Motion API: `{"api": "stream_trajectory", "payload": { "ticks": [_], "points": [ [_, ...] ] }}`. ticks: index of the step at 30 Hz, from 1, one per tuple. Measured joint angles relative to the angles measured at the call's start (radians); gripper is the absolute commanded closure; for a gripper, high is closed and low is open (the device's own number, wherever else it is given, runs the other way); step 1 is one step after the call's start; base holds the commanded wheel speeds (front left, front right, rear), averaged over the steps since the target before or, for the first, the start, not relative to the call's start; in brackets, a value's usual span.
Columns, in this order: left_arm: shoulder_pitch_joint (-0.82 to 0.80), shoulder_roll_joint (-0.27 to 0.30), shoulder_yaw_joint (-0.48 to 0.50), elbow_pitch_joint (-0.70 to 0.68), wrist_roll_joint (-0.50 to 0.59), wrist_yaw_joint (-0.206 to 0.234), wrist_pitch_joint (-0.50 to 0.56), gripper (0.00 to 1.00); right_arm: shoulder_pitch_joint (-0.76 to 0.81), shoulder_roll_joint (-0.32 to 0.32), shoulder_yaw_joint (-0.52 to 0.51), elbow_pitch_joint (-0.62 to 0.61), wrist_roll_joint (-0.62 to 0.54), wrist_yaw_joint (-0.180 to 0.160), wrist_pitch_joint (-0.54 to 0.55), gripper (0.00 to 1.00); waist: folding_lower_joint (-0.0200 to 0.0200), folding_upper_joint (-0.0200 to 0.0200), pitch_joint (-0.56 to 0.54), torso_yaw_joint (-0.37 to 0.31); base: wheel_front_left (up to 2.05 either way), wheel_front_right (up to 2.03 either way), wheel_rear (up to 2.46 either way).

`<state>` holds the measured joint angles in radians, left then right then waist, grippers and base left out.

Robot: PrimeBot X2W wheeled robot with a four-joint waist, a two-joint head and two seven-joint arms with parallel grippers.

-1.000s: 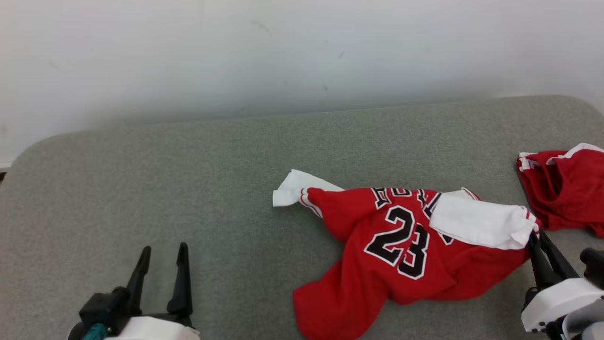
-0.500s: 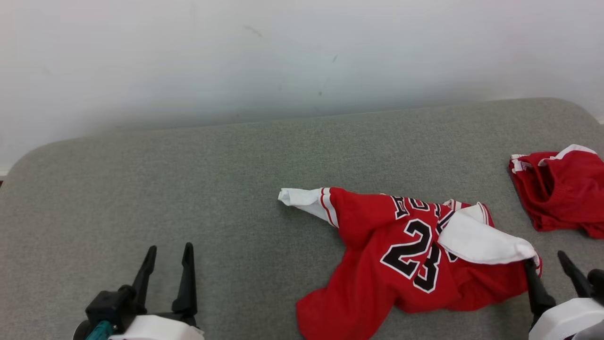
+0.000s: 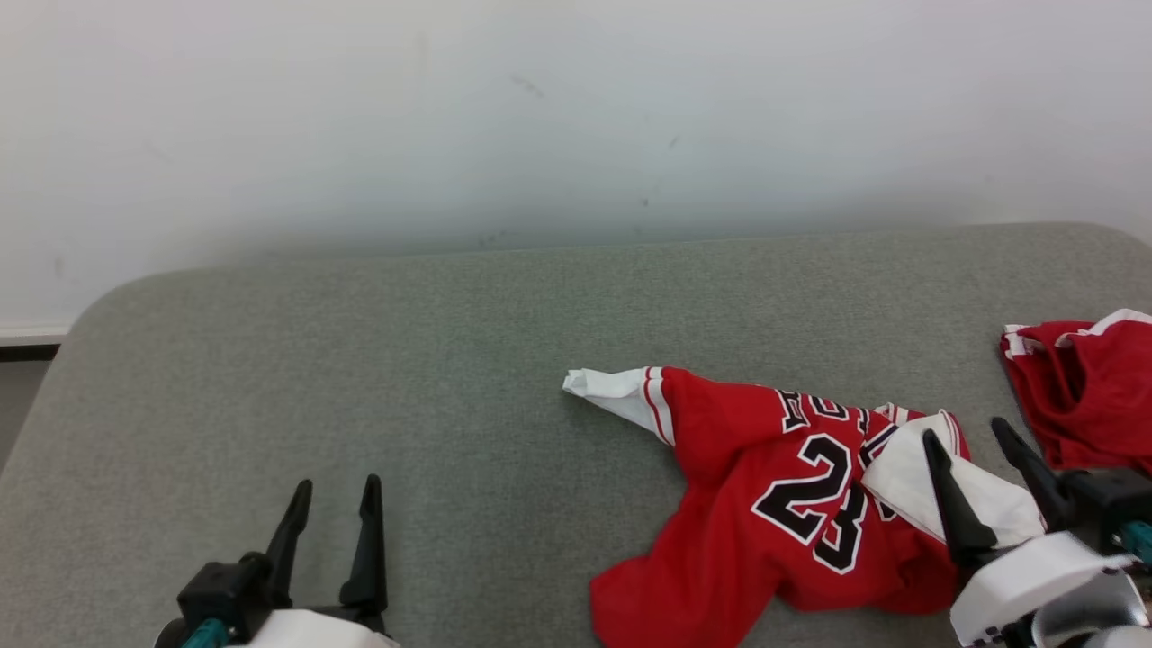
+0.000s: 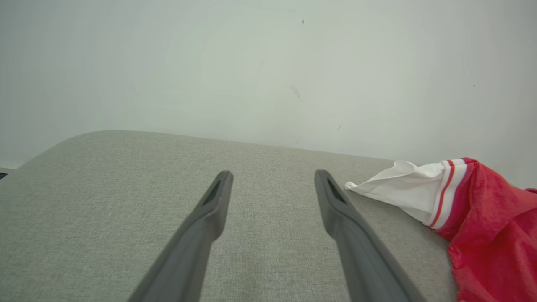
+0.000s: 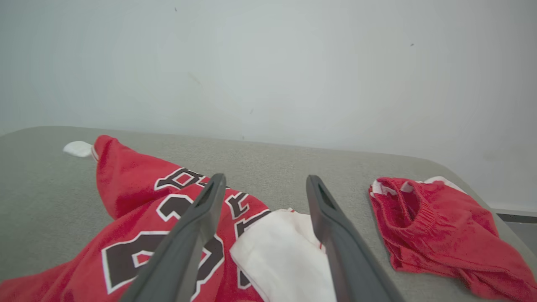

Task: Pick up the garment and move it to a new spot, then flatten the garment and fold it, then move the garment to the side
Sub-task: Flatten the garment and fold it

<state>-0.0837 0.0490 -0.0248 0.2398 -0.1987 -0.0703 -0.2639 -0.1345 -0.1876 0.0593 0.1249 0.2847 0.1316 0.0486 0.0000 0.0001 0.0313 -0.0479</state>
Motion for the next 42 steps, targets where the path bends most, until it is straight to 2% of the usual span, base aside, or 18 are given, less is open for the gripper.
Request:
{"api": "stream_trajectory", "payload": {
  "ticks": [6, 16, 25, 26, 27, 29, 32, 42],
  "points": [
    [-0.019, 0.0, -0.022, 0.002, -0.016, 0.004, 0.0, 0.0, -0.143, -0.04, 0.177, 0.041, 0.038, 0.0, 0.071, 0.0, 0.0, 0.0, 0.016, 0.054, 0.0, 0.0, 0.0],
    [-0.061, 0.0, -0.081, 0.003, -0.071, 0.022, 0.0, 0.0, -0.398, -0.103, 0.426, 0.255, 0.241, 0.0, 0.24, 0.0, 0.0, 0.0, 0.069, 0.18, 0.0, 0.0, 0.0],
    [-0.064, 0.0, -0.101, 0.005, -0.083, 0.037, 0.0, 0.0, -0.51, -0.177, 0.619, 0.391, 0.382, 0.0, 0.375, 0.0, 0.0, 0.0, 0.086, 0.271, 0.0, 0.0, 0.0],
    [-0.064, 0.0, -0.1, 0.005, -0.083, 0.037, 0.0, 0.0, -0.518, -0.182, 0.633, 0.397, 0.394, 0.0, 0.383, 0.05, 0.0001, 0.0, 0.085, 0.277, 0.0, 0.0, 0.0],
    [-0.064, 0.0, -0.1, 0.006, -0.083, 0.038, 0.0, 0.0, -0.524, -0.186, 0.645, 0.405, 0.405, 0.0, 0.383, 0.56, 0.0, -0.0001, 0.084, 0.282, 0.0, 0.0, 0.0],
    [-0.064, 0.0, -0.1, 0.008, -0.083, 0.037, 0.0, 0.0, -0.532, -0.194, 0.665, 0.422, 0.424, 0.0, 0.389, 1.0, 0.0, 0.0, 0.082, 0.29, 0.0, 0.0, 0.0],
    [-0.064, 0.0, -0.099, 0.01, -0.083, 0.037, 0.0, 0.0, -0.541, -0.204, 0.687, 0.451, 0.445, 0.0, 0.388, 1.0, 0.0, -0.0001, 0.076, 0.298, 0.0, 0.0, 0.0],
    [-0.059, 0.0, -0.088, 0.006, -0.078, 0.037, 0.0, 0.0, -0.6, -0.221, 0.69, 0.499, 0.464, 0.0, 0.244, 1.0, 0.0, 0.0, 0.06, 0.292, 0.0, 0.0, 0.0]
  ]
}}
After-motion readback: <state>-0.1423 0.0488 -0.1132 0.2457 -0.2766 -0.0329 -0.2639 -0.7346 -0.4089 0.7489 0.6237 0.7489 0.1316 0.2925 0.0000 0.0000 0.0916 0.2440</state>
